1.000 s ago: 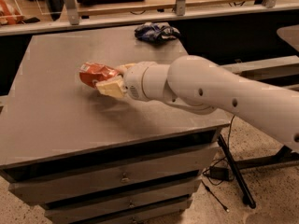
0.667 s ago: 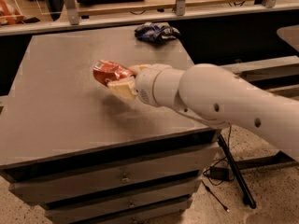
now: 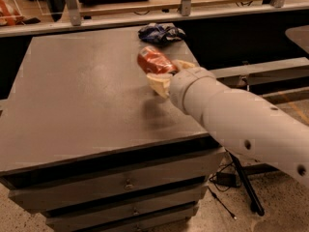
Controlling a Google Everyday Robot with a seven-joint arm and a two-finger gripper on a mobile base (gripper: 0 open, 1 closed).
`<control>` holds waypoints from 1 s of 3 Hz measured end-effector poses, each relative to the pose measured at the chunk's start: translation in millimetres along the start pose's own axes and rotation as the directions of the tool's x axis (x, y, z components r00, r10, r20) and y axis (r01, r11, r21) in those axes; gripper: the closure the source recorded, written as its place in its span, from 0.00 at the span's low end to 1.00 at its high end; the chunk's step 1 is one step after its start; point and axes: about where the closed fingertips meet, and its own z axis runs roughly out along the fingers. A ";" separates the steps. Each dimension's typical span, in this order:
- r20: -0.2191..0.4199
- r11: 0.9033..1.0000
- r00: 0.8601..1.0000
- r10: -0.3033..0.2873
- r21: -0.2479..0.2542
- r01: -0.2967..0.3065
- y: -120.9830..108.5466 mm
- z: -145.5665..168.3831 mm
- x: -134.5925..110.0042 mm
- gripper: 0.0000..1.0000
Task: Move coke can near blue chip bag
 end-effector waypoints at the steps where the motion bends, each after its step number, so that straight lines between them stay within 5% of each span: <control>1: -0.021 0.992 1.000 0.004 0.125 -0.001 -46.9 -8.3 16.4 1.00; 3: -0.063 0.983 0.998 -0.028 0.182 0.039 -108.2 29.0 27.3 1.00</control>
Offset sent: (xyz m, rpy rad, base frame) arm 0.0883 -0.1075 0.0010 -0.1067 0.0300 -0.2373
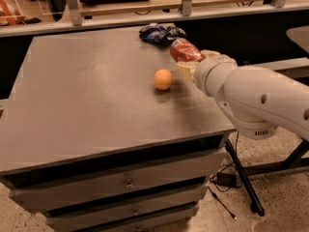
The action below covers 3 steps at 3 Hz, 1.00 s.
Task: Move coke can near blue chip bag
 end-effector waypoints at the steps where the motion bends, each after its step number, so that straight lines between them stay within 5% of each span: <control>1: 0.006 0.999 0.999 -0.032 -0.034 0.032 -8.7 33.4 -7.2 1.00; 3: 0.027 0.985 0.998 -0.058 -0.164 0.062 -10.5 97.9 -11.9 1.00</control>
Offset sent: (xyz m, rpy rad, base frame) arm 0.1198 0.0131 -0.0077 -0.0393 0.0529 0.1952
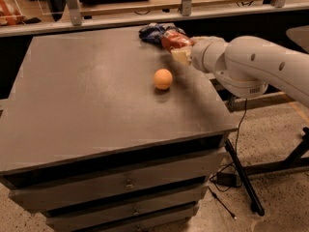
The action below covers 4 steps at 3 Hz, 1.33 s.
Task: Move coke can near blue chip bag
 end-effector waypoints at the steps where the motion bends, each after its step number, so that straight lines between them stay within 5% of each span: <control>1: 0.010 0.999 1.000 0.000 -0.033 0.001 -6.4 15.1 3.8 1.00; 3: 0.019 0.995 0.999 0.028 -0.094 -0.026 -7.3 35.0 23.3 1.00; 4: 0.020 0.992 0.999 0.035 -0.123 -0.032 -3.6 43.6 29.0 0.85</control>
Offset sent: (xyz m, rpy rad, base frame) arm 0.0348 -0.0148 -0.0373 0.0508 0.0358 0.0883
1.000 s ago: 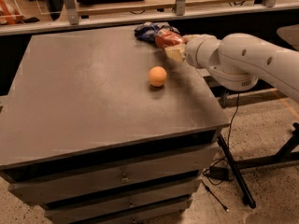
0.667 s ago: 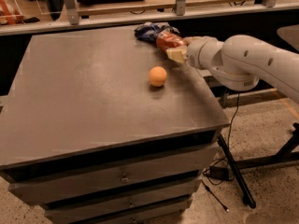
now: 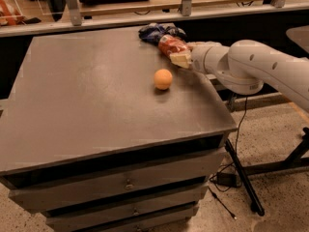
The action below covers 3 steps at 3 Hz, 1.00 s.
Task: Move coke can near blue chip bag
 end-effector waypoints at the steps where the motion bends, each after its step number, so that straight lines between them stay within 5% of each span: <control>1: -0.003 1.000 1.000 0.001 -0.023 -0.001 4.9 5.7 3.2 0.62; 3: -0.006 0.999 1.000 -0.002 -0.042 0.001 11.6 5.0 3.2 0.17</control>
Offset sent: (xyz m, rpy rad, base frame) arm -0.0032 0.0086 -0.0107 -0.0046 0.0263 0.0443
